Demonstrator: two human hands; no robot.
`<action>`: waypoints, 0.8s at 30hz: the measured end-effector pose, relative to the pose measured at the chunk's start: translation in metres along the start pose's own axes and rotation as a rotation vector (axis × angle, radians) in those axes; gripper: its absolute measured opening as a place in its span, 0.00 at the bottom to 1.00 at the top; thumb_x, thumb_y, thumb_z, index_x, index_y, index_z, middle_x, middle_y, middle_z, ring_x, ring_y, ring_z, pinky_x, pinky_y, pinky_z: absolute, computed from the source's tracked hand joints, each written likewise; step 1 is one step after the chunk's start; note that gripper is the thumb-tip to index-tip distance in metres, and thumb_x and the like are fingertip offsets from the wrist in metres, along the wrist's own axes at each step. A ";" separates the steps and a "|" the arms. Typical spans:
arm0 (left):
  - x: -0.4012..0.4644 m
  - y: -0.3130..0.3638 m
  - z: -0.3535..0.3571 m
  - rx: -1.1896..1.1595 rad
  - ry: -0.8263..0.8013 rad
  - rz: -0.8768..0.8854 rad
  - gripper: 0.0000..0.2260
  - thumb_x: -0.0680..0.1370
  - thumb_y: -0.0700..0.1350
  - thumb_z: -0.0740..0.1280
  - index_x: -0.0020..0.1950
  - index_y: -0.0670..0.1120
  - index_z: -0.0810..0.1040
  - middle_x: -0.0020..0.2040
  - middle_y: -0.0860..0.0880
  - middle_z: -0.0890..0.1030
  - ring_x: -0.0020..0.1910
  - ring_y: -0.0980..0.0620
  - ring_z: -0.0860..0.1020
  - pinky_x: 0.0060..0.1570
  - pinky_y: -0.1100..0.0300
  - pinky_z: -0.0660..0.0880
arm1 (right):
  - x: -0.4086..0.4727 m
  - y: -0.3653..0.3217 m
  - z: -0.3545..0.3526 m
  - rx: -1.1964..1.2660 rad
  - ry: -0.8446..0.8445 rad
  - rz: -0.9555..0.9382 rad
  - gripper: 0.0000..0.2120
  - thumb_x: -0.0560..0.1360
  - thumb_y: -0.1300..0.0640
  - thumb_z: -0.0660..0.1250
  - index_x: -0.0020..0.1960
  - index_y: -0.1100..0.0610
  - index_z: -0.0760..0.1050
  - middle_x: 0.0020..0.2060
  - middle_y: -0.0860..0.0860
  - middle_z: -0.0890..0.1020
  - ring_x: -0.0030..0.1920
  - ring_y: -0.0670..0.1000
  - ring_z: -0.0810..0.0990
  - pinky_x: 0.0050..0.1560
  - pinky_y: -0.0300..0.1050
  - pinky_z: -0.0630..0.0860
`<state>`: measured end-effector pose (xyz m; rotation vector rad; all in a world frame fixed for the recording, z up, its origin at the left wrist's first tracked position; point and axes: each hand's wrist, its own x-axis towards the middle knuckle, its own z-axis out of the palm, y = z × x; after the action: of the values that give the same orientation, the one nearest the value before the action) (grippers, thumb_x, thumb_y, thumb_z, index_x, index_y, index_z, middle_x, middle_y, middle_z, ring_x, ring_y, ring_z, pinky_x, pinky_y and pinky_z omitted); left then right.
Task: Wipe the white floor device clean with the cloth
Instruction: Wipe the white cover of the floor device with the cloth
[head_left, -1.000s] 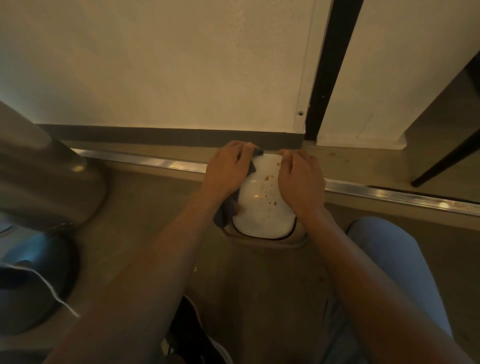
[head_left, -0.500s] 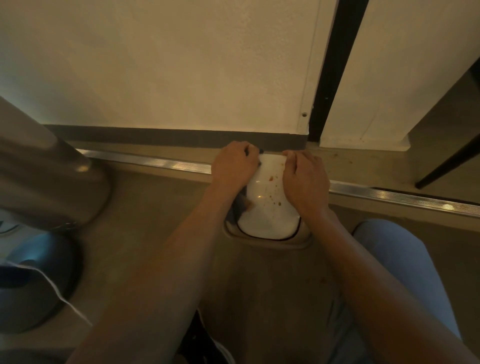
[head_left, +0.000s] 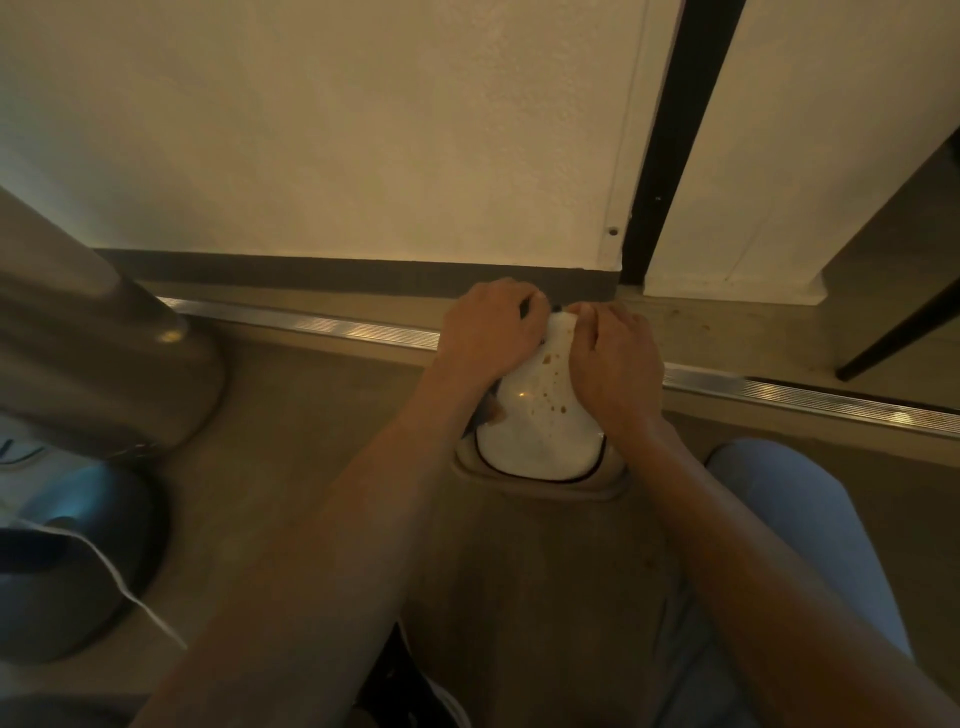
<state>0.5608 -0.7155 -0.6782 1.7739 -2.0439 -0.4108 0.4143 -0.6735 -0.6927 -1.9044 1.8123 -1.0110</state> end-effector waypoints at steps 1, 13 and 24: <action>-0.006 0.002 0.001 0.008 0.017 0.091 0.15 0.81 0.52 0.58 0.55 0.51 0.83 0.55 0.52 0.83 0.55 0.50 0.78 0.57 0.53 0.75 | 0.000 0.000 0.000 0.003 0.003 -0.001 0.13 0.83 0.60 0.55 0.50 0.62 0.78 0.44 0.57 0.81 0.47 0.56 0.77 0.56 0.52 0.72; -0.003 0.000 0.004 0.063 0.017 0.093 0.15 0.81 0.51 0.57 0.56 0.52 0.83 0.55 0.53 0.82 0.55 0.50 0.78 0.54 0.54 0.75 | 0.000 0.002 0.002 0.006 -0.008 0.018 0.13 0.82 0.58 0.55 0.50 0.61 0.78 0.45 0.56 0.80 0.47 0.55 0.76 0.54 0.51 0.72; 0.013 -0.003 0.000 0.069 -0.103 -0.114 0.16 0.80 0.52 0.55 0.51 0.51 0.82 0.52 0.50 0.82 0.52 0.47 0.78 0.48 0.56 0.71 | 0.002 0.006 0.004 0.014 -0.041 0.052 0.15 0.84 0.55 0.54 0.52 0.59 0.78 0.46 0.54 0.79 0.49 0.52 0.75 0.55 0.48 0.71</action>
<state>0.5620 -0.7285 -0.6782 1.9552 -2.0543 -0.4795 0.4130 -0.6771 -0.6988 -1.8464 1.8168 -0.9585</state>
